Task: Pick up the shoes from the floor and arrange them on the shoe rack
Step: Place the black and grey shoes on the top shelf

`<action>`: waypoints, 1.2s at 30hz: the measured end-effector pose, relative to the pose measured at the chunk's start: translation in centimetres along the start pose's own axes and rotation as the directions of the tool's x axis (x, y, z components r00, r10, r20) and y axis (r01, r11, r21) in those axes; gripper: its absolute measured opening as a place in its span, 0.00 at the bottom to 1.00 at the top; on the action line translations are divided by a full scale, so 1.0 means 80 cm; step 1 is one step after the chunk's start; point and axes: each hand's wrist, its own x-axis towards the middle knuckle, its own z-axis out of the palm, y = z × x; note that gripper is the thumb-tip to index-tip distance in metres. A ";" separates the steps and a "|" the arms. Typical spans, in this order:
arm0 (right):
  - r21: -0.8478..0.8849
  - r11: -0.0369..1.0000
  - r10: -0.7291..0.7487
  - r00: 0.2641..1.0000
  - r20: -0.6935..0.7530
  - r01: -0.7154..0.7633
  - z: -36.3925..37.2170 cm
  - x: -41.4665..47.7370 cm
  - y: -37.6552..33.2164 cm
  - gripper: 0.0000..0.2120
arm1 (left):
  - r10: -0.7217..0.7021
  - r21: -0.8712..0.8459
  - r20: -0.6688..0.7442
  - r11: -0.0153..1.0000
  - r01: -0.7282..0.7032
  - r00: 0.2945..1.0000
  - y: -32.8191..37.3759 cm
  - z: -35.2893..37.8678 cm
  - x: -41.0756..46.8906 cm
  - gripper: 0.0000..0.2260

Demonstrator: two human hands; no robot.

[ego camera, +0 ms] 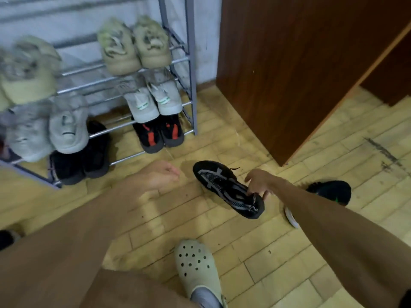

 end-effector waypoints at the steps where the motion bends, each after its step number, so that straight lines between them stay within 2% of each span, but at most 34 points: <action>1: -0.001 0.999 -0.039 0.997 -0.061 0.039 -0.012 -0.015 -0.021 0.24 | 0.020 0.008 -0.040 1.000 -0.020 0.999 0.004 -0.020 -0.016 0.05; 4: -0.054 0.977 -0.215 0.958 -0.188 0.209 -0.044 -0.065 -0.097 0.24 | 0.054 0.029 -0.143 0.998 -0.051 0.988 0.014 -0.074 -0.074 0.06; 6: -0.115 0.945 -0.328 0.903 -0.276 0.308 -0.061 -0.105 -0.151 0.23 | 0.056 0.008 -0.238 0.998 -0.056 0.970 0.011 -0.108 -0.116 0.04; 10: -0.204 0.859 -0.511 0.772 -0.377 0.469 -0.074 -0.183 -0.254 0.29 | 0.039 -0.029 -0.410 0.998 -0.056 0.911 -0.012 -0.169 -0.201 0.09; 15: -0.349 0.728 -0.686 0.607 -0.401 0.591 -0.040 -0.263 -0.373 0.27 | -0.028 -0.122 -0.555 0.991 -0.048 0.831 -0.081 -0.228 -0.309 0.10; 18: -0.465 0.649 -0.761 0.530 -0.374 0.603 0.005 -0.300 -0.436 0.24 | -0.096 -0.207 -0.623 0.977 -0.046 0.776 -0.138 -0.239 -0.371 0.08; 21: -0.594 0.556 -0.825 0.470 -0.313 0.581 0.071 -0.332 -0.490 0.17 | -0.225 -0.321 -0.647 0.947 0.007 0.729 -0.211 -0.234 -0.427 0.09; 25: -0.630 0.492 -0.848 0.493 -0.194 0.601 0.161 -0.349 -0.532 0.15 | -0.392 -0.443 -0.613 0.890 0.113 0.686 -0.302 -0.204 -0.469 0.11; 29: -0.659 0.409 -0.857 0.515 -0.038 0.631 0.254 -0.335 -0.548 0.20 | -0.523 -0.581 -0.506 0.795 0.177 0.686 -0.378 -0.151 -0.482 0.12; 36: -0.679 0.419 -0.753 0.648 0.111 0.603 0.352 -0.258 -0.517 0.20 | -0.620 -0.687 -0.283 0.664 0.296 0.732 -0.453 -0.041 -0.403 0.14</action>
